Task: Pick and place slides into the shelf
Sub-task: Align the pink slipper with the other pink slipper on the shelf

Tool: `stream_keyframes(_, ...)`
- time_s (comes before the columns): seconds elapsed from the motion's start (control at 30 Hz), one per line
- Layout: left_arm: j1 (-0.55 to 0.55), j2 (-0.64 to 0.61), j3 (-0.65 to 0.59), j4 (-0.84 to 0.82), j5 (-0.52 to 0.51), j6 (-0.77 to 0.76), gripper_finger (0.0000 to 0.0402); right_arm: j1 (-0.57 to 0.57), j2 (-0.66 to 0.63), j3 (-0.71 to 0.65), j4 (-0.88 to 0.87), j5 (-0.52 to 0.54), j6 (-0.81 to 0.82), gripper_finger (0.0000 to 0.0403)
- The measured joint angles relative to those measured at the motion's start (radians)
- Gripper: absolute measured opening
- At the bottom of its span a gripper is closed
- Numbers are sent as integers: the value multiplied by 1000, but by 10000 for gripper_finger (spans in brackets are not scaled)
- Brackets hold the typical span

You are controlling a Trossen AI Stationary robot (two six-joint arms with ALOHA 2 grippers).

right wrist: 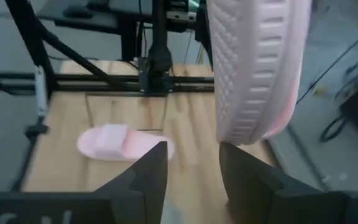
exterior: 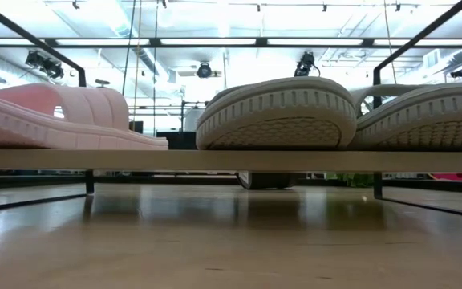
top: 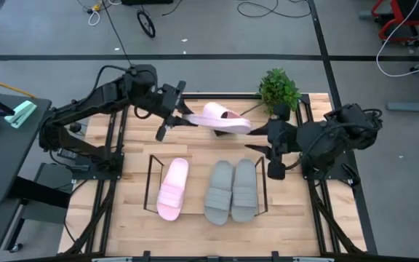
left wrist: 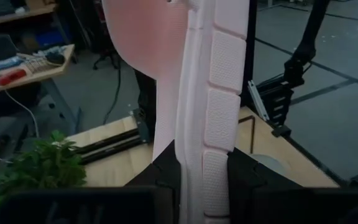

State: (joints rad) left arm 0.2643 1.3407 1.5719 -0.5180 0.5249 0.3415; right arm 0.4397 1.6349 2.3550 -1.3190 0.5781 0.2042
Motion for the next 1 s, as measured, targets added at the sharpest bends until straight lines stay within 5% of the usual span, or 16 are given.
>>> stream_keyframes(0.17, 54, 0, 0, -16, 69, 20, 73, -36, -1, 0, 13, 21, -130, 153)
stream_keyframes(0.63, 207, -6, -1, -116, 226, 162, 73, -64, -53, 0, 26, 154, -130, 155)
stream_keyframes(1.0, 261, 64, -1, 25, 291, 163, 73, -176, -54, 0, 88, 30, -216, 155)
